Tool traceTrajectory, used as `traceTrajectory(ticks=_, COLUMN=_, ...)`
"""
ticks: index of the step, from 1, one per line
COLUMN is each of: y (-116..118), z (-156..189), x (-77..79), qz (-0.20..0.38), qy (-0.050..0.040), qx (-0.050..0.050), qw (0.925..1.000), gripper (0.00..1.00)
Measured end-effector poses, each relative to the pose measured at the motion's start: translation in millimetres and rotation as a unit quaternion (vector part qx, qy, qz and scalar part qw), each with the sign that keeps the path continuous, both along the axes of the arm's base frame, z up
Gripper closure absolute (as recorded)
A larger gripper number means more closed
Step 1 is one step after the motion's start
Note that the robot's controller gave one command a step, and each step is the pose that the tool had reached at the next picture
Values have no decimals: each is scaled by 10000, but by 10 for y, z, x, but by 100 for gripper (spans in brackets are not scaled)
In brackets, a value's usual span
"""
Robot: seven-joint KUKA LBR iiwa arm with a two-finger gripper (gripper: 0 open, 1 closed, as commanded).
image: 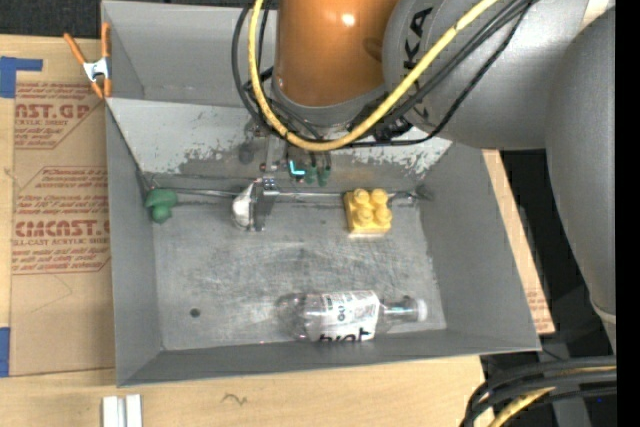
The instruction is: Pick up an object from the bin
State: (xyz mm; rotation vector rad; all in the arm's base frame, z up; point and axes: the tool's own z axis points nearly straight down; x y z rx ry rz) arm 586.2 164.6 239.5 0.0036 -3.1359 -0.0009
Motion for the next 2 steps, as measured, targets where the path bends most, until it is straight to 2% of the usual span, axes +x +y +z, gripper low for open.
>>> traceTrajectory(ticks=1, y=-11, z=45, x=17, qz=-8, qy=-38, qx=5, qw=10000, gripper=0)
traceTrajectory(ticks=2, y=-178, z=-666, x=45, qz=250, qy=-60, qx=5, qw=9997, gripper=0)
